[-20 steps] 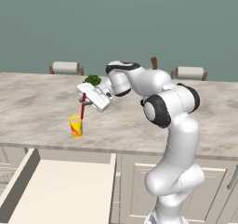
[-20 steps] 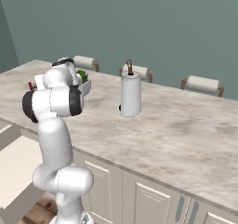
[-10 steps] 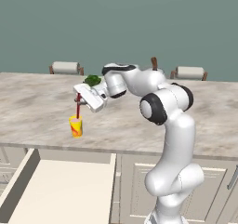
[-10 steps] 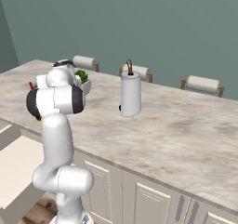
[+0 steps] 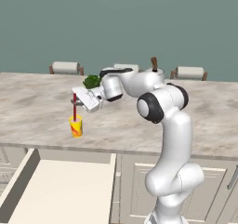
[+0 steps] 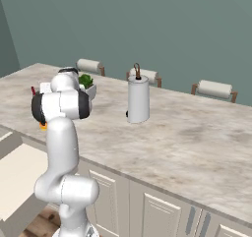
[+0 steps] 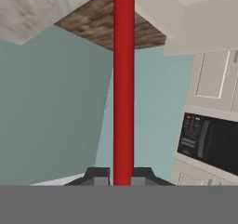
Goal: Pick up the straw from the left drawer and put it inside the smoothie cup.
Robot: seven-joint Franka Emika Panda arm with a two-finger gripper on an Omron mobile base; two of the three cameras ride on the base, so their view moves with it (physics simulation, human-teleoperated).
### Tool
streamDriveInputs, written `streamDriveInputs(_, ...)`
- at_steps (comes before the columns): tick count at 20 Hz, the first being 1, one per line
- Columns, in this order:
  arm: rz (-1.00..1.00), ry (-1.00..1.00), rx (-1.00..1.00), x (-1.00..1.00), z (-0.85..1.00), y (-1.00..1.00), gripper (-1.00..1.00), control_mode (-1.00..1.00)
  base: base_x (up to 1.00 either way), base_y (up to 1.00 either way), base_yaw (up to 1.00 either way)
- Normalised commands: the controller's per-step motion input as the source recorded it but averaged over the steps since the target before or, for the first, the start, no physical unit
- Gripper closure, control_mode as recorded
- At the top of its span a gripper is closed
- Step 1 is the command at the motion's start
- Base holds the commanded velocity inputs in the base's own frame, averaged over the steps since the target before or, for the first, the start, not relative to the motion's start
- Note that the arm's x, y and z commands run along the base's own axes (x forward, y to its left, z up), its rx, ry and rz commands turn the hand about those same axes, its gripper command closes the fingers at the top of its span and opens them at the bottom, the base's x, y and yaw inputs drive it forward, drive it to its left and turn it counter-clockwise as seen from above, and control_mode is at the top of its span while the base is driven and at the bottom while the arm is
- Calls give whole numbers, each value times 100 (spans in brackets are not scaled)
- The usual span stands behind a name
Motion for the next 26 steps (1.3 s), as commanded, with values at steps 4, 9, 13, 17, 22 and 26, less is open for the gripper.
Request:
streamDriveInputs(4,-3,13,0,0,-23,0,100,-100,0,0,0)
streamDriveInputs(9,-1,6,0,3,-6,0,100,-100,0,0,0)
streamDriveInputs(13,-1,1,0,6,0,0,100,-100,0,0,0)
streamDriveInputs(17,0,0,0,9,0,0,100,-100,0,0,0)
streamDriveInputs(22,0,0,0,16,0,0,100,-100,0,0,0)
streamDriveInputs(26,0,0,-2,11,0,6,-100,-100,0,0,0)
